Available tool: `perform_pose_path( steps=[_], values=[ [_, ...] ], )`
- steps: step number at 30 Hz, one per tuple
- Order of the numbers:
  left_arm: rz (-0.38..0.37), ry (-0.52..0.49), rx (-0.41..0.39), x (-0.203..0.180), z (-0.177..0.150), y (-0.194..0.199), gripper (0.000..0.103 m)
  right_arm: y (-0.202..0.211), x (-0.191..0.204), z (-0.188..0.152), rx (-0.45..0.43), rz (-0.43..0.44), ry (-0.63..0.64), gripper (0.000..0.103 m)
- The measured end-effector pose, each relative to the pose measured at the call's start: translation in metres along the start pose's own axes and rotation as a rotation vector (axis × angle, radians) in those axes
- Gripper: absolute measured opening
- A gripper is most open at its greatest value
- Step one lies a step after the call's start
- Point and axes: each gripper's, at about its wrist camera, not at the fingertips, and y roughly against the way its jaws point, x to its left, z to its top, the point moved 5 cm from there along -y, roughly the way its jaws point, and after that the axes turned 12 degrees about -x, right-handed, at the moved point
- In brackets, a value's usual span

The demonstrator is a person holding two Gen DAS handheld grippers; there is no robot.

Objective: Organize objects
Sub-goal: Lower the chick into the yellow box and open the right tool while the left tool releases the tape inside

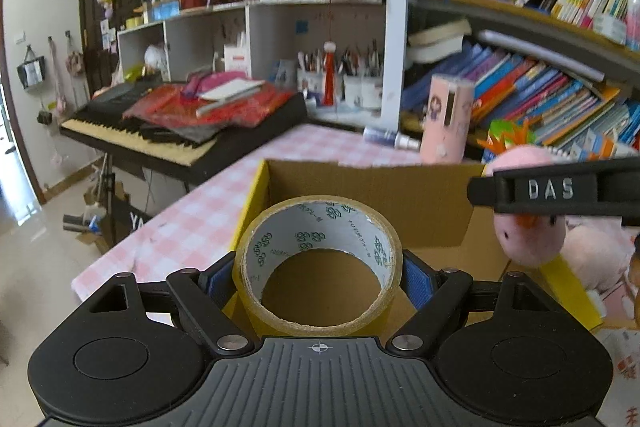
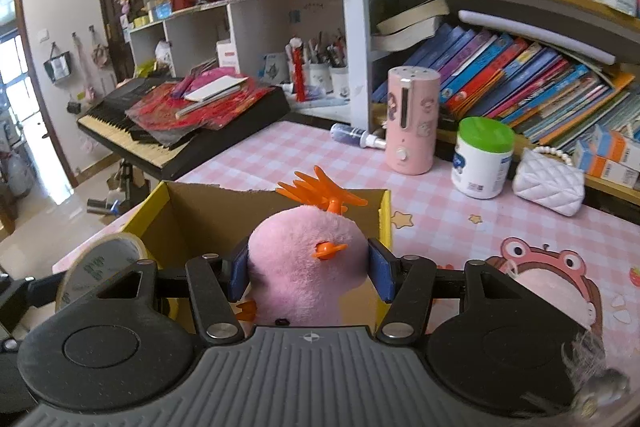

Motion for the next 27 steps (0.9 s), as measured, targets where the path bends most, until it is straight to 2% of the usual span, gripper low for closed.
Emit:
perform_pose_path(
  steps=[7, 13, 23, 27],
  values=[
    [-0.016, -0.035, 0.085, -0.005, -0.010, -0.017, 0.083, -0.028, 0.010, -0.003, 0.056, 0.070, 0.057, 0.056],
    [-0.032, -0.059, 0.147, -0.013, -0.019, -0.030, 0.083, -0.055, 0.018, -0.010, 0.141, 0.124, 0.143, 0.056],
    [-0.045, -0.115, 0.158, -0.026, -0.020, -0.038, 0.084, -0.087, 0.037, -0.029, 0.282, 0.202, 0.322, 0.056],
    [-0.039, -0.143, 0.161, -0.029, -0.023, -0.038, 0.084, -0.094, 0.037, -0.036, 0.315, 0.196, 0.346, 0.056]
  ],
)
